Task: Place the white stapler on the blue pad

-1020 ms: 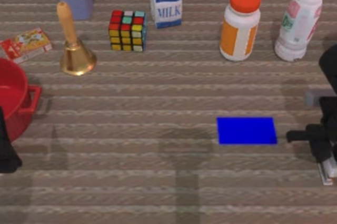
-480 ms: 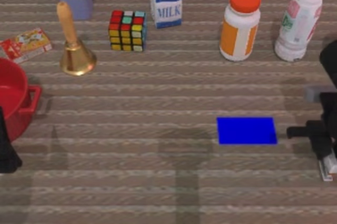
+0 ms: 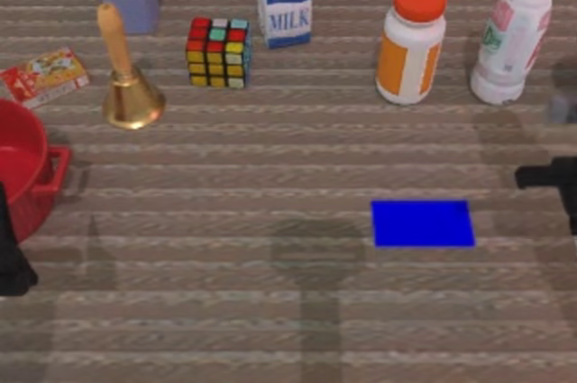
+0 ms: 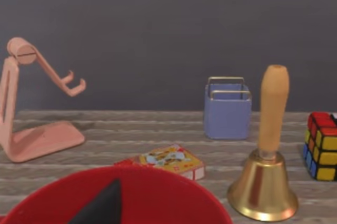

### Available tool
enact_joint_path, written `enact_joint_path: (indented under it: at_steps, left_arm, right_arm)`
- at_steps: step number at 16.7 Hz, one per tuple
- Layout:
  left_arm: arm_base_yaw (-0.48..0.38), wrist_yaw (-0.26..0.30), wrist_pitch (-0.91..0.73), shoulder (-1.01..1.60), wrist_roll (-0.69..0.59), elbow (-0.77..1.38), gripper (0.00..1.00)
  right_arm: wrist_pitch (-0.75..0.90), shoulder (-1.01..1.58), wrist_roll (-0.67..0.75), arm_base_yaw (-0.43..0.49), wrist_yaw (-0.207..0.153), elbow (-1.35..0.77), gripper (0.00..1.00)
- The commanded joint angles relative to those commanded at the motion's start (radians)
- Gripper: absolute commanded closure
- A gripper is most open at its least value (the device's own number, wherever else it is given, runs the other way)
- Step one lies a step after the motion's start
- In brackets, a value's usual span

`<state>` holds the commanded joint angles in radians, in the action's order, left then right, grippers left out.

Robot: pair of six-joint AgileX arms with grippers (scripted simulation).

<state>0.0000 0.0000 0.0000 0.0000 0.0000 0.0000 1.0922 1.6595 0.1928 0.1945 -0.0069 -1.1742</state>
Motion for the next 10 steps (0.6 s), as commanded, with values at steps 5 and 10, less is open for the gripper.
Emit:
enact_joint_path:
  at_steps: [5, 10]
  left_arm:
    - [0.0, 0.0, 0.0, 0.0, 0.0, 0.0, 0.0]
    - [0.0, 0.0, 0.0, 0.0, 0.0, 0.0, 0.0]
  right_arm:
    - [0.015, -0.01, 0.0, -0.002, 0.0, -0.01, 1.0]
    - [0.045, 0.049, -0.109, 0.03, 0.003, -0.085, 1.0]
